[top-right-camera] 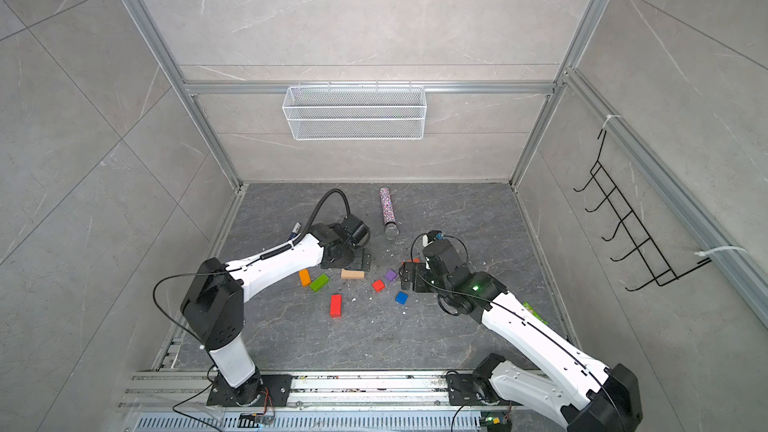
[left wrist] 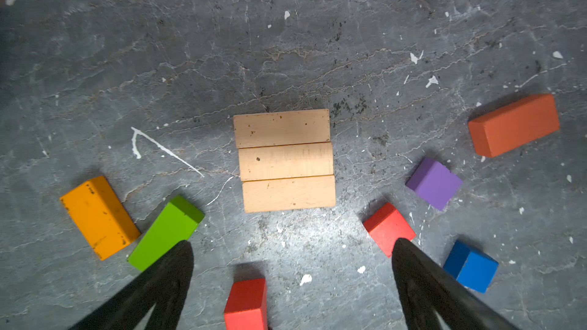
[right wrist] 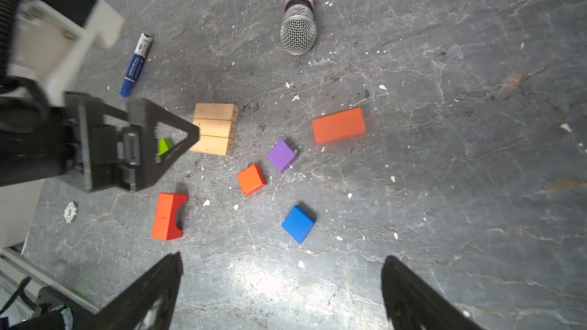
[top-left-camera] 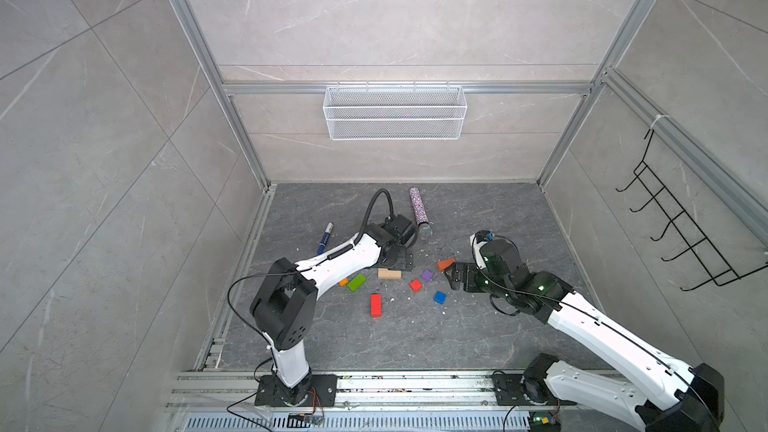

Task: Build the wood block tower
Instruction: 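Move the left gripper nearer the robot over the green block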

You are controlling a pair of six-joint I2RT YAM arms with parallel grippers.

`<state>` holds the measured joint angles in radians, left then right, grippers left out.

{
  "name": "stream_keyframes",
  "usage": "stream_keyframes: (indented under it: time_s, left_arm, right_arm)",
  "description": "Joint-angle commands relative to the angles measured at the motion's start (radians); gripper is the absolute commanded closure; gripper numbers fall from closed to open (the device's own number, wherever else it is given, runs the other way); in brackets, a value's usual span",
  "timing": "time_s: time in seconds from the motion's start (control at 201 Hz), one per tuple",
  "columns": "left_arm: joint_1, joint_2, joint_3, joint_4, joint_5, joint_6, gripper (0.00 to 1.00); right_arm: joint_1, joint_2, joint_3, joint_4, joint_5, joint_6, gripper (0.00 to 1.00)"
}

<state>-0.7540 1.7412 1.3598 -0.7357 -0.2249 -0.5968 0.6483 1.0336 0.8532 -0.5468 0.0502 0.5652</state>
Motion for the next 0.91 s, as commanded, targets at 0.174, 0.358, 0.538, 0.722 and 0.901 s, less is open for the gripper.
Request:
stream_keyframes:
  time_s: [0.174,0.358,0.538,0.722,0.901]
  left_arm:
    - [0.132,-0.154,-0.188,0.022,0.079,0.087,0.03]
    - [0.191,-0.199,-0.293,0.111,0.099,0.109,0.04]
    - [0.208,-0.183,-0.339,0.192,0.155,0.127,0.06]
    - [0.208,-0.142,-0.355,0.228,0.158,0.147,0.08]
    - [0.209,-0.091,-0.338,0.231,0.134,0.152,0.08]
  right_arm:
    - [-0.004,0.034,0.034,0.034,-0.053,-0.035,0.01]
    - [-0.003,0.051,0.037,0.042,-0.084,-0.022,0.01]
    - [-0.001,0.062,0.059,0.034,-0.106,-0.011,0.03]
    - [-0.001,0.074,0.058,0.046,-0.112,-0.002,0.03]
    - [0.000,0.092,0.073,0.039,-0.111,-0.012,0.03]
